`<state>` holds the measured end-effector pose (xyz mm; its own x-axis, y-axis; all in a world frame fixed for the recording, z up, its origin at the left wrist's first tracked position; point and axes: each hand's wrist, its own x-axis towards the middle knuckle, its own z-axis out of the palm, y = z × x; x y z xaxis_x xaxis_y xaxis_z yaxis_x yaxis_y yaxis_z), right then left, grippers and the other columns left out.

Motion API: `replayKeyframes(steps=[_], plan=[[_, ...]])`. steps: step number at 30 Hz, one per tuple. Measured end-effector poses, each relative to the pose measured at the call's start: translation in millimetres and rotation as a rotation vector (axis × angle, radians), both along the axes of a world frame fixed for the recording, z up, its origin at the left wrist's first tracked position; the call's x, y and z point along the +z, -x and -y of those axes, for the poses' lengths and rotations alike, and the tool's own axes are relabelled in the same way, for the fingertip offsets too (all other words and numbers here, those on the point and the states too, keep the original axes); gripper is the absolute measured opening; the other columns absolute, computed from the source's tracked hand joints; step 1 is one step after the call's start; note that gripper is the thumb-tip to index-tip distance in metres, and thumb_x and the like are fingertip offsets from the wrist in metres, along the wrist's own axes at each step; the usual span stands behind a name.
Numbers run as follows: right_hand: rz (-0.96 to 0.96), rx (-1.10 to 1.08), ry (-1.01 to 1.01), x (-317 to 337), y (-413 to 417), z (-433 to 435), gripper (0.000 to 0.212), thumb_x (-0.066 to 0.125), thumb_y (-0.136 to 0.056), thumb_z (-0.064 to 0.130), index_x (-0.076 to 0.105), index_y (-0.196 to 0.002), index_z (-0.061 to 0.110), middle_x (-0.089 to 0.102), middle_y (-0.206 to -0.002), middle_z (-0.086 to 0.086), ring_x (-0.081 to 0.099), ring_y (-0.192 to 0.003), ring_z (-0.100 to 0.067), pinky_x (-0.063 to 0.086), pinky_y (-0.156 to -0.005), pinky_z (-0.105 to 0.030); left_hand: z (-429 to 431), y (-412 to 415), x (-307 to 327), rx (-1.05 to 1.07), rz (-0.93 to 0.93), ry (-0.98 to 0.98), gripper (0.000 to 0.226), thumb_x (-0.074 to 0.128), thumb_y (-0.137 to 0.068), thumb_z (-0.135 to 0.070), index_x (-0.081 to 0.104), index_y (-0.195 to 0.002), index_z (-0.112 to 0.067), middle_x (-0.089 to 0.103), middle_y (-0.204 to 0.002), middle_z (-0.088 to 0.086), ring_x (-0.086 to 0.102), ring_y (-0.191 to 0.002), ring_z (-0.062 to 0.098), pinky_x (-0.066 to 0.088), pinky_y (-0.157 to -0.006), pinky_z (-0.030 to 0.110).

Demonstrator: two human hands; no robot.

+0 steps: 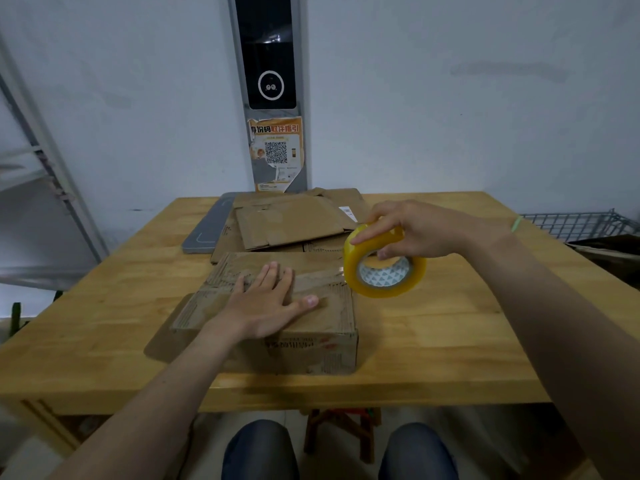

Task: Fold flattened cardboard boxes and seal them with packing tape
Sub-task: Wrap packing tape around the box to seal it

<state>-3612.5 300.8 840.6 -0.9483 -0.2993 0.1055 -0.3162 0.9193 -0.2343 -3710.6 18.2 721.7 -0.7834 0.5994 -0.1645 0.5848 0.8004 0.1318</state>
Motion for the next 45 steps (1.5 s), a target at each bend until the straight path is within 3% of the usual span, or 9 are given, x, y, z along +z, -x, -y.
replayKeyframes(steps=[9, 17, 22, 26, 29, 34, 41, 45], plan=[[0.156, -0.163, -0.114, -27.4, -22.7, -29.5, 0.04, 0.074, -0.092, 0.03, 0.064, -0.12, 0.057, 0.049, -0.13, 0.016, 0.048, -0.115, -0.009, 0.044, -0.096, -0.033, -1.2, -0.1, -2.5, 0.008, -0.02, 0.0, 0.131, -0.014, -0.054, -0.103, -0.01, -0.162, -0.028, -0.022, -0.168, 0.0, -0.02, -0.154, 0.015, -0.011, -0.125, 0.053], [0.296, -0.152, -0.061, -74.3, -13.6, -24.5, 0.051, 0.066, -0.098, 0.022, 0.053, -0.137, 0.052, 0.041, -0.128, 0.008, 0.047, -0.107, -0.009, 0.038, -0.09, -0.024, -2.3, -2.2, -1.0, 0.019, -0.019, 0.006, 0.127, -0.011, -0.058, -0.101, -0.012, -0.162, -0.028, -0.023, -0.168, 0.001, -0.021, -0.154, 0.015, -0.011, -0.124, 0.053], [0.281, -0.137, -0.129, -85.8, -4.5, -9.4, 0.052, 0.064, -0.099, 0.025, 0.049, -0.141, 0.051, 0.039, -0.133, 0.004, 0.05, -0.109, -0.014, 0.045, -0.096, -0.034, -7.7, -7.0, 6.8, 0.043, 0.024, 0.028, 0.115, -0.003, -0.068, -0.095, -0.013, -0.162, -0.029, -0.026, -0.167, 0.002, -0.024, -0.154, 0.019, -0.013, -0.122, 0.059], [0.276, -0.132, -0.132, -83.9, -1.6, -5.2, 0.05, 0.065, -0.098, 0.026, 0.052, -0.141, 0.048, 0.041, -0.135, 0.004, 0.049, -0.111, -0.012, 0.045, -0.096, -0.032, -23.5, -15.8, 11.4, 0.019, 0.02, 0.057, 0.108, 0.001, -0.075, -0.092, -0.014, -0.162, -0.029, -0.028, -0.165, 0.002, -0.026, -0.153, 0.021, -0.017, -0.118, 0.065], [0.257, -0.12, -0.118, -84.2, -1.5, -3.8, 0.049, 0.066, -0.097, 0.027, 0.054, -0.14, 0.046, 0.042, -0.133, 0.005, 0.048, -0.111, -0.012, 0.044, -0.095, -0.032, -54.3, -32.4, 9.7, -0.096, 0.004, 0.036, 0.099, 0.006, -0.086, -0.087, -0.013, -0.162, -0.026, -0.028, -0.166, 0.002, -0.027, -0.152, 0.018, -0.016, -0.12, 0.062], [0.236, -0.118, -0.118, -85.7, -3.1, -8.5, 0.045, 0.067, -0.097, 0.031, 0.057, -0.138, 0.044, 0.043, -0.132, 0.005, 0.049, -0.112, -0.014, 0.044, -0.094, -0.03, -92.4, -46.8, 8.4, -0.195, 0.005, 0.015, 0.104, 0.013, -0.088, -0.087, -0.01, -0.163, -0.019, -0.024, -0.167, 0.002, -0.024, -0.154, 0.017, -0.013, -0.122, 0.059], [0.224, -0.137, -0.137, -85.6, -14.8, -2.3, 0.048, 0.068, -0.097, 0.028, 0.055, -0.139, 0.048, 0.04, -0.138, 0.007, 0.048, -0.117, -0.013, 0.042, -0.095, -0.028, -78.1, -50.9, 9.1, -0.228, -0.012, 0.006, 0.098, 0.04, -0.096, -0.069, -0.012, -0.162, -0.019, -0.027, -0.167, 0.003, -0.024, -0.153, 0.016, -0.012, -0.124, 0.056], [0.179, -0.177, -0.115, -87.8, -35.7, 5.0, 0.05, 0.068, -0.096, 0.031, 0.053, -0.139, 0.05, 0.042, -0.129, 0.008, 0.048, -0.111, -0.013, 0.044, -0.093, -0.029, -59.7, -49.1, 9.6, -0.21, -0.01, -0.052, 0.098, 0.047, -0.093, -0.067, -0.006, -0.163, -0.024, -0.022, -0.168, 0.002, -0.021, -0.154, 0.014, -0.013, -0.124, 0.052]])
